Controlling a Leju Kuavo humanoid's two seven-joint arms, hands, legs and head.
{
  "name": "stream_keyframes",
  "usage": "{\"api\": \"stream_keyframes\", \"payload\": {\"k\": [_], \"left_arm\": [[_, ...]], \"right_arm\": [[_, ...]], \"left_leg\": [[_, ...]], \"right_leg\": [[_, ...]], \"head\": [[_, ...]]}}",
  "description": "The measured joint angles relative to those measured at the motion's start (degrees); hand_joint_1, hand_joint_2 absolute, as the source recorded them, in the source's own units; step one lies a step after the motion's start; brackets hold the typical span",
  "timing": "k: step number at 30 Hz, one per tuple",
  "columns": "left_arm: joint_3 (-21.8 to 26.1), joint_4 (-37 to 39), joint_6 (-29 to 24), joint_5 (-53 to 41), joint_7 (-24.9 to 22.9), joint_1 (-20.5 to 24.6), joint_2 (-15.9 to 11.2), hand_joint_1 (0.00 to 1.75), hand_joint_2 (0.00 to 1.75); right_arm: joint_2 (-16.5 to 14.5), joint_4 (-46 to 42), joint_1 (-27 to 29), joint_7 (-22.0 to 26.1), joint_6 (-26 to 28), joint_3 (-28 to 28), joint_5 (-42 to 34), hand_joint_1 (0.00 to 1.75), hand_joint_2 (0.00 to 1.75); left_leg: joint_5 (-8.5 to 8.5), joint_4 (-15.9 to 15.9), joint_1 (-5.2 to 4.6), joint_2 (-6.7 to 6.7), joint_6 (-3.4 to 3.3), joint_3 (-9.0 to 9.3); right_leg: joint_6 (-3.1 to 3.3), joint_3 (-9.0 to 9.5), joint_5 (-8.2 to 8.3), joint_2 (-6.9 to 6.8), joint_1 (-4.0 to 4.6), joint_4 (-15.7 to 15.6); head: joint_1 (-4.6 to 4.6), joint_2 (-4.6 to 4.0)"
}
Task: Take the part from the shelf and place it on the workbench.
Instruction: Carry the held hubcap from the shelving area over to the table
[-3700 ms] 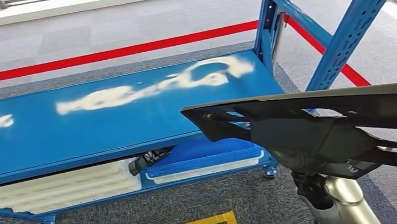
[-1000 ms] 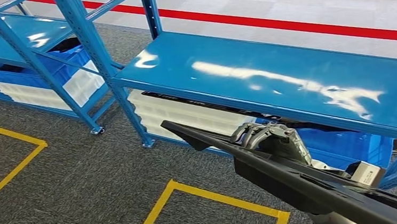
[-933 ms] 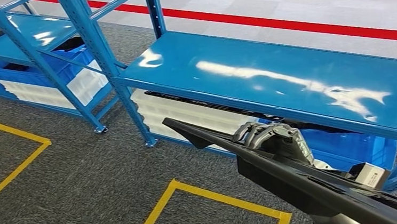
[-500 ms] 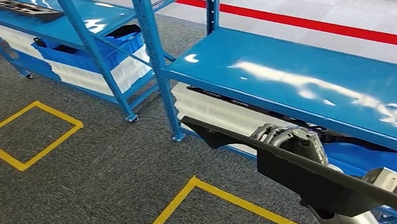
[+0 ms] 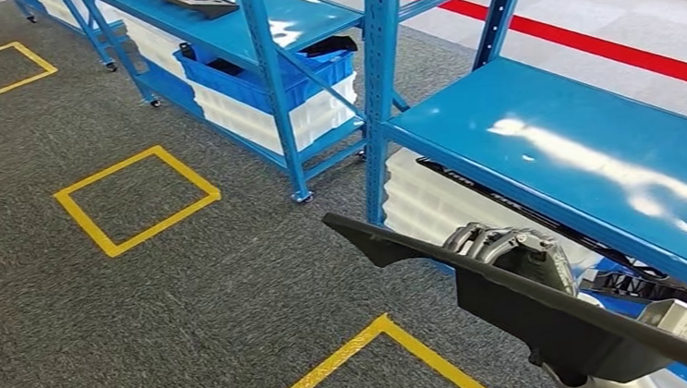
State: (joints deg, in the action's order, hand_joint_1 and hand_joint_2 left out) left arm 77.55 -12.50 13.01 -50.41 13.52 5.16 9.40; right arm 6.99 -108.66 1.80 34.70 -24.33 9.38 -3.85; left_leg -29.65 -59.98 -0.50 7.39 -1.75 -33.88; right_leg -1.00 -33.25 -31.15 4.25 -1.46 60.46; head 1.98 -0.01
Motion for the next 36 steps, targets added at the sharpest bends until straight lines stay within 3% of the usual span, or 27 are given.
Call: {"api": "stream_keyframes", "payload": {"k": [1,3,5,7,8,9,10,12,14,16,17,19,20,22,23,24,25,27,29,31,32,34,36], "left_arm": [[0.0,0.0,0.1,0.0,0.2,-0.1,0.0,0.0,1.75],[0.0,0.0,0.4,0.0,0.6,-0.1,-0.1,0.0,1.75],[0.0,0.0,0.8,0.1,1.1,0.1,-0.2,0.0,1.75],[0.0,0.0,1.1,0.1,1.4,0.3,-0.2,0.0,1.75],[0.0,0.0,1.2,0.1,1.4,0.3,-0.2,0.0,1.75],[0.0,0.0,1.3,0.2,1.4,0.2,-0.2,0.0,1.75],[0.0,0.0,1.3,0.2,1.4,0.1,-0.2,0.0,1.75],[0.0,0.0,1.4,0.2,1.4,0.2,-0.2,0.0,1.75],[0.0,0.0,1.5,0.3,1.5,0.3,-0.2,0.0,1.75],[0.0,0.0,1.5,0.7,1.5,0.3,-0.2,0.0,1.75],[0.0,0.0,1.5,0.9,1.5,0.1,-0.1,0.0,1.75],[0.0,0.0,1.4,1.2,1.5,0.1,-0.1,0.0,1.75],[0.0,0.0,1.4,1.2,1.5,0.2,0.0,0.0,1.75],[0.0,0.0,1.2,1.3,1.3,0.3,0.1,0.0,1.75],[0.0,0.0,1.2,1.3,1.2,0.2,0.2,0.0,1.75],[0.0,0.0,1.1,1.5,1.2,0.1,0.2,0.0,1.75],[0.0,0.0,1.0,1.6,1.1,0.0,0.2,0.0,1.75],[0.0,0.0,0.8,1.9,1.0,-0.1,0.2,0.0,1.75],[0.0,0.0,0.7,2.0,0.9,-0.1,0.2,0.0,1.75],[0.1,0.0,0.7,2.1,0.8,-0.3,0.2,0.0,1.75],[0.1,0.0,0.6,2.1,0.7,-0.4,0.2,0.0,1.75],[0.1,0.0,0.7,2.2,0.7,-0.5,0.2,0.0,1.75],[0.2,0.0,0.8,2.2,0.8,-0.2,0.2,0.0,1.75]], "right_arm": [[0.0,-0.1,-0.1,0.1,0.0,0.0,0.0,1.75,1.75],[-0.1,-0.6,-0.2,0.3,0.0,-0.1,0.1,1.75,1.75],[-0.1,-1.1,-0.3,0.4,0.0,-0.1,0.3,1.75,1.75],[-0.1,-1.5,-0.5,0.4,0.0,-0.2,0.7,1.75,1.75],[-0.1,-1.6,-0.6,0.4,0.0,-0.1,0.8,1.75,1.75],[-0.1,-1.8,-0.8,0.3,0.0,-0.1,0.8,1.75,1.75],[-0.1,-1.9,-1.0,0.2,0.0,0.0,0.9,1.75,1.75],[-0.1,-2.2,-1.5,0.0,0.0,0.2,0.9,1.75,1.75],[-0.1,-2.4,-1.9,-0.2,0.0,0.5,0.9,1.75,1.75],[-0.2,-2.4,-2.2,-0.5,-0.1,0.9,0.9,1.75,1.75],[-0.3,-2.4,-2.4,-0.6,-0.1,1.1,0.9,1.75,1.75],[-0.4,-2.5,-2.7,-0.7,-0.2,1.5,1.0,1.75,1.75],[-0.4,-2.5,-2.7,-0.8,-0.2,1.6,1.0,1.75,1.75],[-0.4,-2.4,-2.7,-0.8,-0.3,1.7,0.9,1.75,1.75],[-0.4,-2.4,-2.6,-0.8,-0.3,1.8,0.9,1.75,1.75],[-0.4,-2.3,-2.6,-0.8,-0.3,1.9,0.9,1.75,1.75],[-0.4,-2.3,-2.7,-0.8,-0.3,2.0,0.9,1.75,1.75],[-0.4,-2.3,-2.7,-0.8,-0.3,2.1,0.9,1.75,1.75],[-0.4,-2.5,-2.6,-0.9,-0.3,2.2,0.8,1.75,1.75],[-0.4,-2.8,-2.6,-1.0,-0.3,2.3,0.8,1.75,1.75],[-0.4,-2.9,-2.7,-1.0,-0.2,2.3,0.7,1.75,1.75],[-0.4,-3.3,-2.9,-1.1,-0.1,2.5,0.6,1.75,1.75],[-0.4,-3.6,-2.9,-1.4,0.0,2.6,0.5,1.75,1.75]], "left_leg": [[-0.08,-0.1,0.07,0.07,0.2,-0.1],[-1.25,-2.0,-0.04,-2.25,0.79,-0.96],[-4.05,-7.9,0.12,-5.57,1.56,-4.02],[-6.14,-14.7,0.65,-6.65,2.11,-7.79],[-5.8,-15.8,0.86,-6.84,2.28,-8.6],[-4.36,-14.6,0.99,-7.05,2.34,-8.25],[-2.16,-11.4,1.01,-7.49,2.26,-6.86],[1.09,-4.2,0.41,-10.2,1.63,-3.56],[1.57,-1.1,-0.41,-12.32,0.87,-2.36],[1.45,-0.6,-0.64,-11.46,0.32,-2.34],[1.51,-0.2,-0.52,-10.76,0.04,-2.02],[1.66,0.7,-0.18,-9.33,-0.62,-1.13],[1.62,0.8,-0.12,-8.59,-0.89,-0.88],[1.47,0.8,-0.19,-6.88,-1.18,-0.69],[1.36,0.8,-0.23,-6.01,-1.22,-0.56],[1.23,0.8,-0.23,-5.12,-1.18,-0.35],[1.03,0.7,-0.2,-4.21,-1.08,-0.05],[0.49,0.4,-0.18,-2.54,-0.64,0.39],[0.19,0.0,-0.1,-1.14,-0.14,0.2],[0.15,-0.1,0.13,-0.02,0.26,-0.13],[-0.03,-0.3,0.12,-0.31,0.46,-0.21],[-1.56,-2.9,0.03,-2.98,1.01,-1.37],[-4.78,-9.9,0.23,-6.03,1.61,-5.07]], "right_leg": [[0.21,0.15,-0.02,-0.66,0.0,-0.1],[0.78,0.63,-0.2,-2.17,-0.17,-0.2],[1.24,1.11,-0.61,-3.9,-0.22,-0.3],[1.31,1.59,-1.11,-5.66,-0.2,-0.3],[1.26,1.91,-1.39,-6.47,-0.2,-0.3],[1.19,2.3,-1.68,-7.23,-0.21,-0.3],[1.08,2.76,-2.01,-7.95,-0.22,-0.3],[0.69,3.54,-2.63,-9.23,-0.12,-0.4],[0.13,3.96,-3.03,-10.43,0.11,-0.7],[-0.47,4.51,-3.3,-11.69,0.2,-1.2],[-0.72,4.9,-3.67,-11.35,0.13,-1.2],[-0.86,4.11,-5.75,-8.32,0.05,1.9],[-0.76,2.57,-7.32,-6.36,0.03,5.2],[-0.64,-1.77,-9.72,-4.69,0.11,12.3],[-0.67,-3.27,-9.48,-4.53,0.14,14.0],[-0.7,-3.78,-8.0,-4.43,0.15,13.5],[-0.74,-3.25,-5.48,-4.2,0.11,10.9],[-0.81,-0.99,-0.83,-2.26,-0.1,3.8],[-0.7,0.26,0.35,-0.34,-0.2,0.3],[-0.23,0.54,-0.03,-0.65,-0.12,0.0],[0.07,0.71,-0.07,-1.28,-0.14,-0.2],[0.68,1.14,-0.22,-2.75,-0.28,-0.4],[1.07,1.46,-0.6,-4.48,-0.14,-0.4]], "head": [[0.0,-0.01],[0.04,-0.01],[0.08,-0.01],[0.07,-0.01],[0.08,-0.01],[0.08,-0.01],[0.08,-0.01],[0.08,-0.01],[0.08,-0.01],[0.07,-0.01],[0.05,-0.01],[-0.02,-0.01],[-0.05,-0.01],[-0.08,0.0],[-0.08,0.0],[-0.08,0.0],[-0.08,-0.01],[-0.07,-0.01],[-0.05,0.0],[-0.05,0.0],[-0.06,-0.01],[-0.02,-0.01],[0.02,-0.01]]}}
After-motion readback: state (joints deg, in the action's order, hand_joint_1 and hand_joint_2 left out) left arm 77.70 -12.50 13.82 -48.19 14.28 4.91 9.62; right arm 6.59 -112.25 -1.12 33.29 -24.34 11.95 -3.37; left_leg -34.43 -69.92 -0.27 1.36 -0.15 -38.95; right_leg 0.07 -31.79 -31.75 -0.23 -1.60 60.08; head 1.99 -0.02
